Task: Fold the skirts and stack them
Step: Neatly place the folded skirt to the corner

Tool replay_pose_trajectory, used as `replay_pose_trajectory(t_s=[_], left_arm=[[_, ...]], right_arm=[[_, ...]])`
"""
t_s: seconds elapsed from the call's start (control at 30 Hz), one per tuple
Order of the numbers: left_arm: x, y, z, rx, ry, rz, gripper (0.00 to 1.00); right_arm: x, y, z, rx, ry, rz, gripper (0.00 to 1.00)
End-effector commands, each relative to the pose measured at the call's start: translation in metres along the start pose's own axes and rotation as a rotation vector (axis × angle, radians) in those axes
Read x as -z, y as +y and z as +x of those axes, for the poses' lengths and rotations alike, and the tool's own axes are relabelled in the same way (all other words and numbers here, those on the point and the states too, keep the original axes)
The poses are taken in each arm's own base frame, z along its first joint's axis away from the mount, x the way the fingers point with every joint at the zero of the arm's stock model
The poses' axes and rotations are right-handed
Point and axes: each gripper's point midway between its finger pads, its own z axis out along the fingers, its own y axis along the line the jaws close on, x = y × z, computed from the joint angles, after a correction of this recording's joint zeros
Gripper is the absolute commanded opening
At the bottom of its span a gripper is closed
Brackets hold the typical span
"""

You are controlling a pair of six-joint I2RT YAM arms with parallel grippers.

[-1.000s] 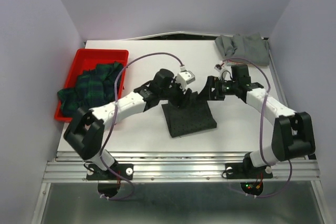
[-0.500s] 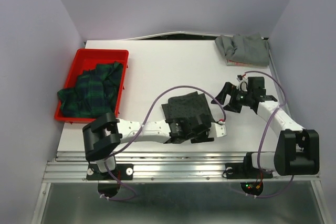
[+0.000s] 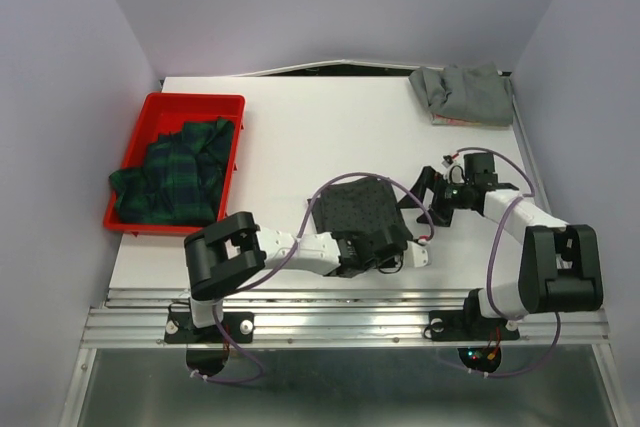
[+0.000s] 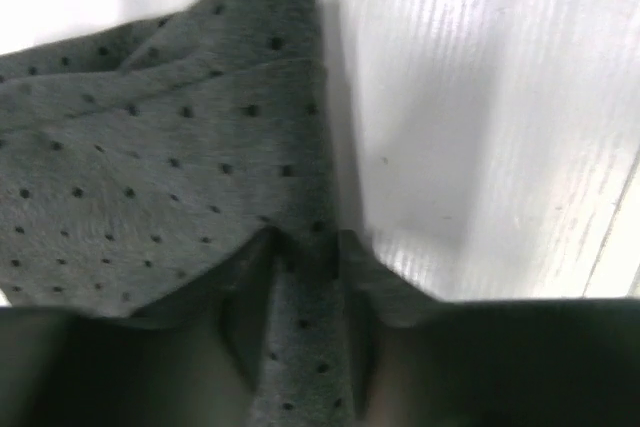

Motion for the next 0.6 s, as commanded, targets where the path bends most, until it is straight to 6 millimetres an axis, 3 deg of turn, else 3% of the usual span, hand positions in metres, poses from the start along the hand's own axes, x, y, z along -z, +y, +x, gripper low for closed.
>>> replay_pose_trajectory(t_s=[0.0,0.13,0.43,0.57], left_arm=[[0.001,0.016,-0.013,0.072,-0.075,-0.015,0.31],[0.007,0.035,-0.016,0.126,-0.123,-0.005,0.13],[0.031,0.048,-0.038,0.153,-0.253,0.057,0.0],[0.037,0.053,-0.044,0.158,-0.28,0.058,0.0]], right_arm=[[0.0,0.003,0.009,-0.004,0.028,-0.052,1.0],[0.0,0.003,0.015,-0.007,0.025,-0.064,1.0],[-0.009,0.011,0.023,-0.073,0.073,-0.18,1.0],[-0.016,0.008,0.025,-0.112,0.105,-0.204,1.0]])
